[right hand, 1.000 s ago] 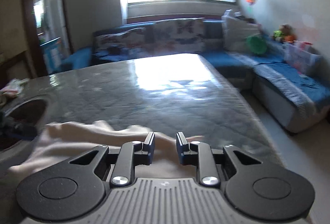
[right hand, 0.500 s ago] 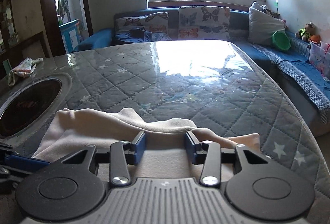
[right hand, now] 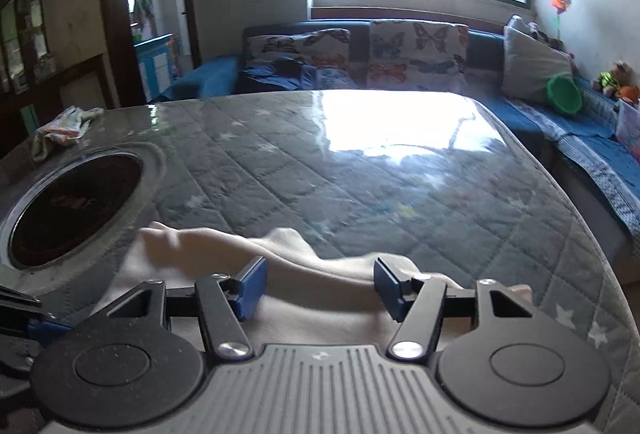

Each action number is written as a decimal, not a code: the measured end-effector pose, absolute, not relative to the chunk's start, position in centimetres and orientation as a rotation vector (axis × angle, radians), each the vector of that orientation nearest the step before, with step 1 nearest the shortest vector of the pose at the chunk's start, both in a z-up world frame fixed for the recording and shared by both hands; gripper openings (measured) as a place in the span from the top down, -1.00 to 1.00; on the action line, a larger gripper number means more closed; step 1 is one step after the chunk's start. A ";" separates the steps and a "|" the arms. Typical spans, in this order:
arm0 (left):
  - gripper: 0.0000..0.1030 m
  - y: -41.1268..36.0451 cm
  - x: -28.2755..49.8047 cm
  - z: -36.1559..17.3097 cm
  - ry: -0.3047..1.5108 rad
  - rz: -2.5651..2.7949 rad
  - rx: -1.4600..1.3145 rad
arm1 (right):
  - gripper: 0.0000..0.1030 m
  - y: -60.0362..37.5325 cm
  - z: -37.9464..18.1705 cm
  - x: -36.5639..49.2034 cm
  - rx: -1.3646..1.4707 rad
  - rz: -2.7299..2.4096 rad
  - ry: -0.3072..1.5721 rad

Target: Fold clothes

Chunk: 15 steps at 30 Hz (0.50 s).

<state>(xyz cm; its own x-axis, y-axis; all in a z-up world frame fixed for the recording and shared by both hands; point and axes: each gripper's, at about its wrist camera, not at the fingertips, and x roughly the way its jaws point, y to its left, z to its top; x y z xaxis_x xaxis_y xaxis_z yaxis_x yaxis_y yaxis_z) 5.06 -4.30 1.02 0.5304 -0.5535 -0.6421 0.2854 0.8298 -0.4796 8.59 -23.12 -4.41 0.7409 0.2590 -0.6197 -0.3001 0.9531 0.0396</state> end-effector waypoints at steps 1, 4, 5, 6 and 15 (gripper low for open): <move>0.09 -4.2 5.0 0.9 0.881 -0.510 -0.337 | -0.22 -22.8 -4.5 8.8 -0.074 0.311 0.674; 0.08 -4.0 4.7 0.9 0.882 -0.510 -0.343 | -0.25 -22.0 -5.1 9.6 -0.091 0.310 0.688; 0.07 -4.0 4.6 0.9 0.882 -0.509 -0.344 | -0.27 -21.8 -5.3 9.9 -0.094 0.307 0.692; 0.06 -3.9 4.6 0.9 0.882 -0.509 -0.346 | -0.29 -21.7 -5.5 10.1 -0.097 0.303 0.697; -0.08 -3.5 4.3 1.3 0.867 -0.505 -0.373 | -0.49 -22.4 -4.0 7.5 -0.085 0.310 0.665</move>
<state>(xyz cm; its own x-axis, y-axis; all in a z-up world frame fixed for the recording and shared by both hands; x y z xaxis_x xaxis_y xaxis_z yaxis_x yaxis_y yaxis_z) 4.34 -3.52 1.26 0.5433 -0.5604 -0.6251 0.2668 0.8212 -0.5044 7.52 -22.41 -3.96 0.7426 0.2554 -0.6191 -0.3095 0.9507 0.0210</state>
